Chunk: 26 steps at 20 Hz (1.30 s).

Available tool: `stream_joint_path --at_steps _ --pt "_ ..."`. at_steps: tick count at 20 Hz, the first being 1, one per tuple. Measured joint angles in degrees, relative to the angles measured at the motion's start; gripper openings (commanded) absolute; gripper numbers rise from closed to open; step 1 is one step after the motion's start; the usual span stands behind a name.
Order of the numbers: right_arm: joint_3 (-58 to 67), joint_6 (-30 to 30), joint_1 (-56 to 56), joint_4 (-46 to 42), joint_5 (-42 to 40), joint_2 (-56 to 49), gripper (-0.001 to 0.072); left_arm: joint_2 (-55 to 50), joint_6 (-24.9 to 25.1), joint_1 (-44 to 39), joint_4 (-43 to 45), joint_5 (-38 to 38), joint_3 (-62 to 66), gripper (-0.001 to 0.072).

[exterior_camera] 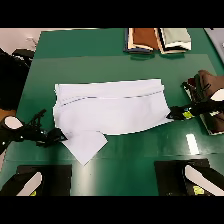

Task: Fold the shirts.

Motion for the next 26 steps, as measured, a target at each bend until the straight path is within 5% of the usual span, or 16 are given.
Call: stream_joint_path --at_steps 3,4,5,7,13,22,26 --pt "0.35 0.0 0.04 0.02 0.17 0.13 0.0016 0.09 1.6 0.02 -4.83 0.72 -2.95 0.0492" --pt "0.39 0.0 0.04 0.04 0.2 0.13 0.0016 0.09 2.25 0.02 -6.05 1.27 -3.65 0.0398" --pt "0.44 0.0 0.04 0.02 0.22 0.15 0.0016 0.09 2.91 -0.02 -7.21 2.32 -4.35 0.0197" --pt "0.5 0.02 0.02 0.02 0.24 0.15 0.0016 -0.04 4.33 -0.02 -7.67 4.07 -5.14 0.0025" --pt "0.57 0.11 -0.28 -0.76 2.93 1.7 0.0016 3.02 7.52 -0.04 -9.09 0.46 -2.03 0.0022" --pt "0.57 1.4 -4.15 -7.54 12.63 14.86 0.0014 22.88 1.05 -0.04 -3.85 -16.52 3.67 0.0022" --pt "1.51 2.27 -2.58 -8.61 12.35 13.03 0.0015 23.39 0.42 -0.04 -2.12 -14.51 7.63 0.0022"
